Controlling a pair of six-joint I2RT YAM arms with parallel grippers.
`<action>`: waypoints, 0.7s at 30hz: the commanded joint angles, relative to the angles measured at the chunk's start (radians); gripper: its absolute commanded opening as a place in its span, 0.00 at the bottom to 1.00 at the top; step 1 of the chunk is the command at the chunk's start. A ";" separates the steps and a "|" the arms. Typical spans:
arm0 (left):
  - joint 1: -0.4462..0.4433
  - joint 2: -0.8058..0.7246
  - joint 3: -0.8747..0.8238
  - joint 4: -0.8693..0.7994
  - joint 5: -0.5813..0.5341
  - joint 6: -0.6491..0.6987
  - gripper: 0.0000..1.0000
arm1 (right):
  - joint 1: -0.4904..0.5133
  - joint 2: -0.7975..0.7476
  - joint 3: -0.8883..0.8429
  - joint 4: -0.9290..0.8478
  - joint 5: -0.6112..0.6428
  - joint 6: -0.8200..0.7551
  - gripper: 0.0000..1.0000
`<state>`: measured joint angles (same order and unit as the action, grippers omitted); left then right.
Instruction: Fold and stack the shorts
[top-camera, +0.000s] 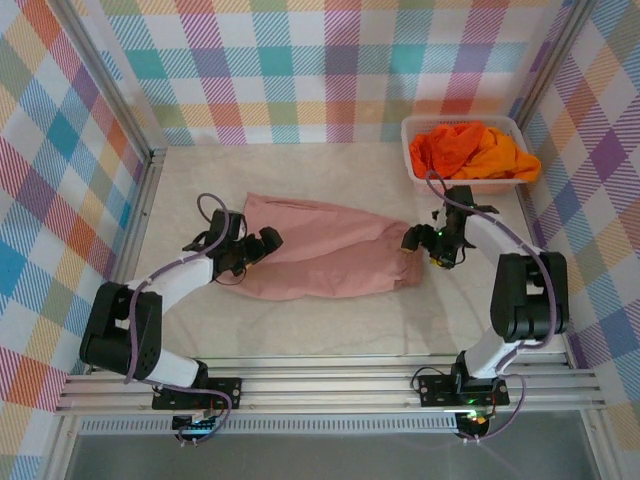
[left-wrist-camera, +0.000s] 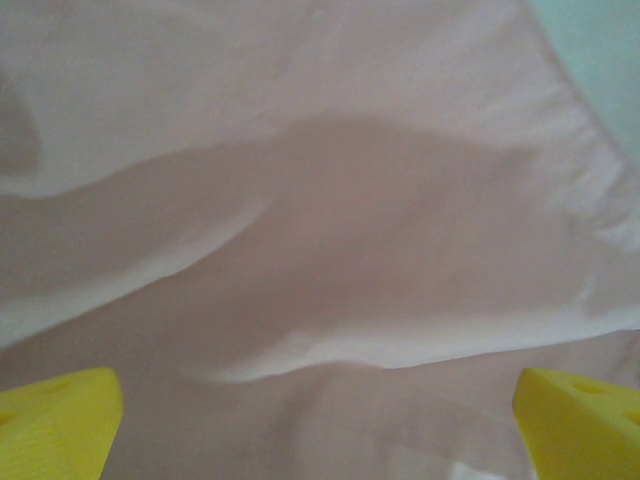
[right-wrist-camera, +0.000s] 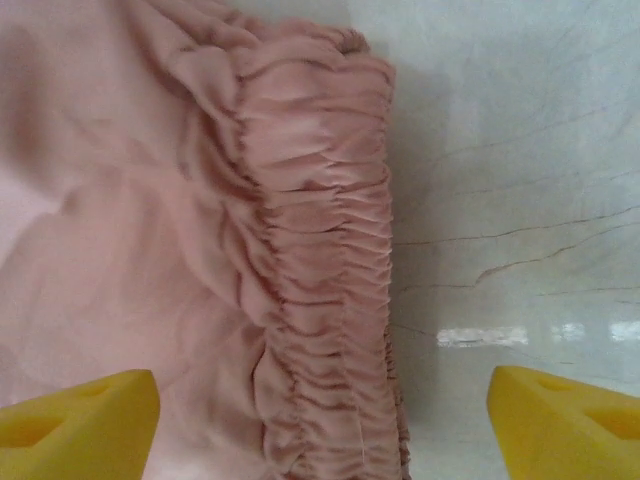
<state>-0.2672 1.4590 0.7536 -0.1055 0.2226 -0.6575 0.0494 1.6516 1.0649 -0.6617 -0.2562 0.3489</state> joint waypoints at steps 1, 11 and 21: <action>-0.006 0.007 -0.033 0.063 -0.015 0.021 1.00 | 0.006 0.043 0.011 0.004 -0.052 -0.024 0.80; -0.006 0.008 -0.049 0.069 -0.029 0.025 1.00 | 0.042 0.150 0.045 0.040 -0.067 -0.017 0.56; -0.005 -0.136 -0.029 0.030 -0.043 0.037 1.00 | 0.076 0.139 0.099 -0.040 0.152 -0.113 0.00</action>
<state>-0.2672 1.3930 0.7155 -0.0605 0.1963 -0.6498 0.1204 1.8053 1.1305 -0.6426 -0.2218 0.2863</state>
